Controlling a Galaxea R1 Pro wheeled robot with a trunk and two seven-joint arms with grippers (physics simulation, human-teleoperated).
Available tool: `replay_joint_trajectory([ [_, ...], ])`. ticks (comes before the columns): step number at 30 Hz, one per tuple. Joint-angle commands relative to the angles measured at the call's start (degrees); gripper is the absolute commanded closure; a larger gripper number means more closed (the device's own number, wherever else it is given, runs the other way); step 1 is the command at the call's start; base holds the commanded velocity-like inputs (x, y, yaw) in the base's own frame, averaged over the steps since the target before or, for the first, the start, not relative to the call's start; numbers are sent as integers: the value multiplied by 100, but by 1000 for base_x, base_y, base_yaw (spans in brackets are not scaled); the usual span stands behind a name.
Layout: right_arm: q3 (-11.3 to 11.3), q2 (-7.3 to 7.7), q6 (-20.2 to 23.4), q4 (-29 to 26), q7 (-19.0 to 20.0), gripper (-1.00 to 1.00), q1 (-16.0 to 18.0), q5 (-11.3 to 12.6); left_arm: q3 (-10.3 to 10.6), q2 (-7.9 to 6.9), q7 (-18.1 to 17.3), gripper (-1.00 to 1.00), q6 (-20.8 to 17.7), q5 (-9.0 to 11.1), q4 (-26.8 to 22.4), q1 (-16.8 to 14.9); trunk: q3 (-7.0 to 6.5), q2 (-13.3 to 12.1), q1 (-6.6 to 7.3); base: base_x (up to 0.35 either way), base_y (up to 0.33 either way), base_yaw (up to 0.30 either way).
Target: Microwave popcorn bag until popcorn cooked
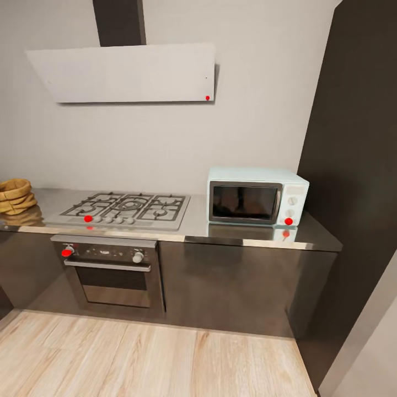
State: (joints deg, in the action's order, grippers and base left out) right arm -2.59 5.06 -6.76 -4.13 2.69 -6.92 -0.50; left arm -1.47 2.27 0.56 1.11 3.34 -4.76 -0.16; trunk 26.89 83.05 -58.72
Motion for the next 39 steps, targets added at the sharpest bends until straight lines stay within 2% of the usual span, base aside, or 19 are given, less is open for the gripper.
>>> replay_joint_trajectory([
  [1,-23,-1,-10,-9,11,-100,-3,-68,-11,2,6,-100,12,35,1,-2,4,2,0,77,0,0],
  [5,-23,-5,-17,-9,12,-100,-3,-199,-11,2,4,-100,12,31,1,-2,4,2,0,216,0,0],
  [12,-23,-8,-18,-9,12,-100,-3,-222,-11,2,6,-100,12,29,1,-2,4,2,0,282,0,0],
  [25,-14,-18,-6,-22,12,-100,-3,-231,-11,2,6,-100,12,26,1,-2,4,2,0,18,0,0],
  [28,-4,-22,27,-186,-11,-100,-3,-245,-11,2,6,-100,12,26,1,-2,4,2,0,0,0,0],
  [30,-3,-23,46,-443,-41,-100,-3,-252,-11,2,6,-100,12,26,1,-2,4,2,0,0,0,0],
  [32,-1,-23,67,-903,-63,-100,-3,-256,-11,2,6,-100,12,26,1,-2,4,2,0,0,0,0],
  [34,-4,-23,271,-1426,-66,-100,-3,-257,-11,2,6,-100,12,26,1,-2,4,2,0,0,0,0],
  [36,-5,-23,1173,-2442,-52,-100,-2,-251,-11,2,6,-100,12,26,1,-2,4,2,0,0,0,0],
  [37,-5,-23,1883,-3300,-40,-100,-1,-245,-11,2,6,-100,12,26,1,-2,4,2,0,0,0,0],
  [38,-5,-23,2341,-3953,-32,-100,1,-242,-11,2,6,-100,17,26,1,-2,4,2,0,0,0,0],
  [39,-5,-23,2604,-4380,-31,-100,0,-240,-11,2,6,-100,29,26,1,-2,4,2,0,0,0,0],
])
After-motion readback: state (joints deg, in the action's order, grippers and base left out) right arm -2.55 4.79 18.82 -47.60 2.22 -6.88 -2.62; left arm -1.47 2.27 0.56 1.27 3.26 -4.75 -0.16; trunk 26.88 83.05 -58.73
